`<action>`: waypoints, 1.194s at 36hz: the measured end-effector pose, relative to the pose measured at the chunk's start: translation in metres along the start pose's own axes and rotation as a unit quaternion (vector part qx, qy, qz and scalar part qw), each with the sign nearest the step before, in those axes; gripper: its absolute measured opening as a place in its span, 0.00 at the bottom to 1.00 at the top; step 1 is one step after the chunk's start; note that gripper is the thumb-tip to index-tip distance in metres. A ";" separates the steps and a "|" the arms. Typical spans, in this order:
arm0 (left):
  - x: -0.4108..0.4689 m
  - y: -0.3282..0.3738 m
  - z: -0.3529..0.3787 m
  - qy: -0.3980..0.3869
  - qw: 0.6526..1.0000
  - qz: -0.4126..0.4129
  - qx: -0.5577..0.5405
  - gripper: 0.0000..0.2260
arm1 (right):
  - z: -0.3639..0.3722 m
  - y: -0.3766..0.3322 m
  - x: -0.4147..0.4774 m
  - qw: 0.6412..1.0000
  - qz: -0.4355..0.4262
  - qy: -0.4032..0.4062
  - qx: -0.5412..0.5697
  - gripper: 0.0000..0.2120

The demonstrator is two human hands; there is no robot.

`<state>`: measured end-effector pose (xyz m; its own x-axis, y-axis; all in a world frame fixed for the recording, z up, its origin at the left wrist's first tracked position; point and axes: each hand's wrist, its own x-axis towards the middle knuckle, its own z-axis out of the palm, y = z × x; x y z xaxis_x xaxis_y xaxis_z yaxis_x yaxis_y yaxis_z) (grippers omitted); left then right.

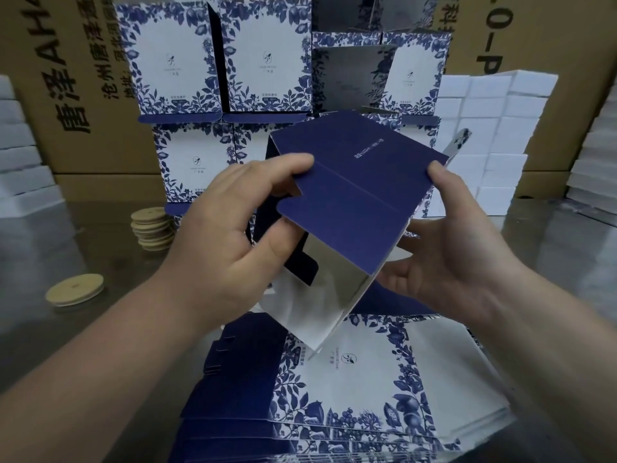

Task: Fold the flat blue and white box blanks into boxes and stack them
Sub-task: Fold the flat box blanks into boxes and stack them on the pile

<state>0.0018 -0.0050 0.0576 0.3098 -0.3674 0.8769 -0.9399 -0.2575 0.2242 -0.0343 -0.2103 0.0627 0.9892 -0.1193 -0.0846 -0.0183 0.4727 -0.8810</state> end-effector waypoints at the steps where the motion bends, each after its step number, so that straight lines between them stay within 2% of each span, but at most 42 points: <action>1: 0.000 0.001 -0.001 -0.009 1.000 0.003 -0.003 0.19 | 0.000 0.000 0.000 1.000 0.002 -0.001 0.001 0.27; 5: 0.000 0.002 -0.001 -0.070 0.995 -0.007 -0.069 0.29 | 0.000 -0.001 0.000 1.000 0.013 0.015 0.023 0.30; 8: 0.000 0.001 0.000 -0.099 0.990 -0.029 -0.094 0.30 | 0.001 -0.003 0.000 0.998 0.012 0.032 0.043 0.30; 13: 0.004 -0.002 -0.008 -0.136 0.991 0.006 0.020 0.25 | -0.001 -0.009 -0.001 0.997 -0.009 0.034 0.066 0.29; 15: 0.006 -0.005 -0.008 -0.148 0.988 0.005 0.033 0.23 | -0.002 -0.011 -0.002 0.997 -0.013 0.036 0.065 0.30; 17: 0.003 -0.007 -0.008 -0.167 0.986 -0.007 0.022 0.24 | -0.002 -0.012 -0.002 0.997 -0.015 0.034 0.064 0.30; 21: 0.004 -0.015 -0.001 -0.210 0.975 0.032 0.062 0.27 | -0.002 -0.013 -0.002 0.997 -0.006 0.039 0.072 0.32; 24: 0.014 -0.010 0.005 -0.245 0.966 -0.076 0.018 0.32 | -0.002 -0.012 -0.001 0.996 -0.005 0.043 0.074 0.33; 25: 0.015 -0.008 0.005 -0.254 0.963 -0.084 0.020 0.36 | -0.002 -0.012 -0.001 0.996 -0.006 0.043 0.073 0.33; 27: 0.009 -0.005 0.002 -0.279 0.959 -0.015 0.043 0.45 | -0.002 -0.012 0.000 0.996 -0.009 0.045 0.071 0.33; 29: 0.003 0.003 -0.004 -0.295 0.954 0.014 0.058 0.49 | -0.002 -0.011 0.000 0.996 -0.011 0.044 0.072 0.33; 33: 0.007 0.005 -0.003 -0.296 0.950 -0.009 0.100 0.48 | -0.002 -0.012 0.000 0.996 -0.012 0.041 0.074 0.33; 38: 0.006 -0.006 -0.001 -0.296 0.936 0.019 0.188 0.45 | -0.004 -0.015 0.000 0.996 -0.017 0.042 0.075 0.32; 43: 0.004 -0.016 0.000 -0.262 0.943 0.040 0.200 0.39 | -0.004 -0.016 -0.001 0.997 -0.018 0.038 0.063 0.31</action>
<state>0.0179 -0.0024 0.0578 0.3677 -0.7645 0.5294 -0.8661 -0.4889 -0.1045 -0.0354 -0.2218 0.0752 0.9748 -0.2023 -0.0939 0.0399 0.5724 -0.8190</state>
